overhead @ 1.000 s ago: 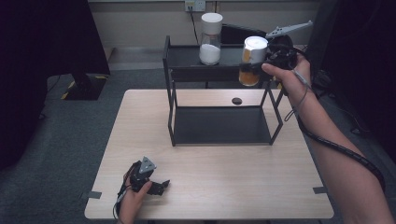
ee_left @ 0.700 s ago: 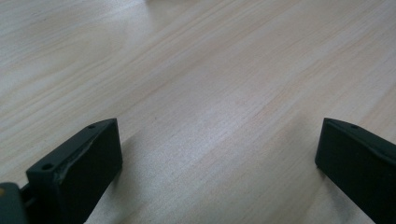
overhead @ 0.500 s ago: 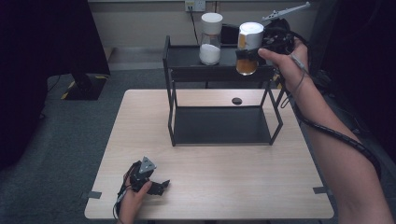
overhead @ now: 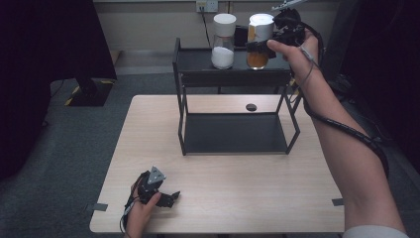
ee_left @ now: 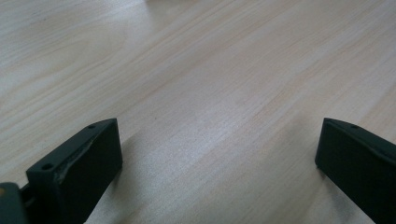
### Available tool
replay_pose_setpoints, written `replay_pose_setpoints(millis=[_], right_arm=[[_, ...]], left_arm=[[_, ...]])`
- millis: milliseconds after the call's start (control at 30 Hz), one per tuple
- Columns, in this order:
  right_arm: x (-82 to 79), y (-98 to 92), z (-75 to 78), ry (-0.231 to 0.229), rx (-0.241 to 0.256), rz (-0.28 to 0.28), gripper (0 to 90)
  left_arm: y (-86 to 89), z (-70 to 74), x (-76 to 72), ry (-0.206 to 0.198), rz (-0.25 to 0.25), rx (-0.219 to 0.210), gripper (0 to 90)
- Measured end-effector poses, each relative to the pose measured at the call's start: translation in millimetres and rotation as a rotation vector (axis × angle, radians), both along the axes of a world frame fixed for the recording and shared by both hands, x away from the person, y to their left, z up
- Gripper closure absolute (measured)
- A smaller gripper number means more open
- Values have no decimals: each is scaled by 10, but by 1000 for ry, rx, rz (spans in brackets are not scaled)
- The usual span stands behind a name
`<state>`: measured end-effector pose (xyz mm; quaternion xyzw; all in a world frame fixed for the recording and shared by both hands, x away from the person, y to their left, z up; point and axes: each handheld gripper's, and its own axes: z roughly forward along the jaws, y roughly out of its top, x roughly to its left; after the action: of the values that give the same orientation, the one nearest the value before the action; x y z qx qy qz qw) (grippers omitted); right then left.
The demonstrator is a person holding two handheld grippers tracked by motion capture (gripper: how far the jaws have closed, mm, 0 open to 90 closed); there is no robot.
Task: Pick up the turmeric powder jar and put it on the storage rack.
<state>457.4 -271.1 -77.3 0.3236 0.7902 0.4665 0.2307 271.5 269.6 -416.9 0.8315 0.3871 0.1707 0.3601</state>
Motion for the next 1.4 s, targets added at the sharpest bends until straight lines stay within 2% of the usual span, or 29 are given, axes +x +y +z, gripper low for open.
replay_pose_setpoints(millis=[267,533,600,1000,1100,1233,1400], right_arm=[[144,37,-60,7,-7,-19,304],[238,14,-141,15,12,-27,303],[248,22,-162,10,7,-28,303],[252,-59,-264,3,58,-23,298],[250,-48,-253,12,62,-28,256],[210,-14,-246,7,60,-52,110],[168,-1,-260,12,50,-62,66]], left_arm=[[0,0,0,0,0,0,0],[0,1,0,0,0,0,0],[0,1,0,0,0,0,0],[0,0,0,0,0,0,0],[0,0,-1,0,0,0,0],[-1,1,0,0,0,0,0],[0,0,-1,0,0,0,0]])
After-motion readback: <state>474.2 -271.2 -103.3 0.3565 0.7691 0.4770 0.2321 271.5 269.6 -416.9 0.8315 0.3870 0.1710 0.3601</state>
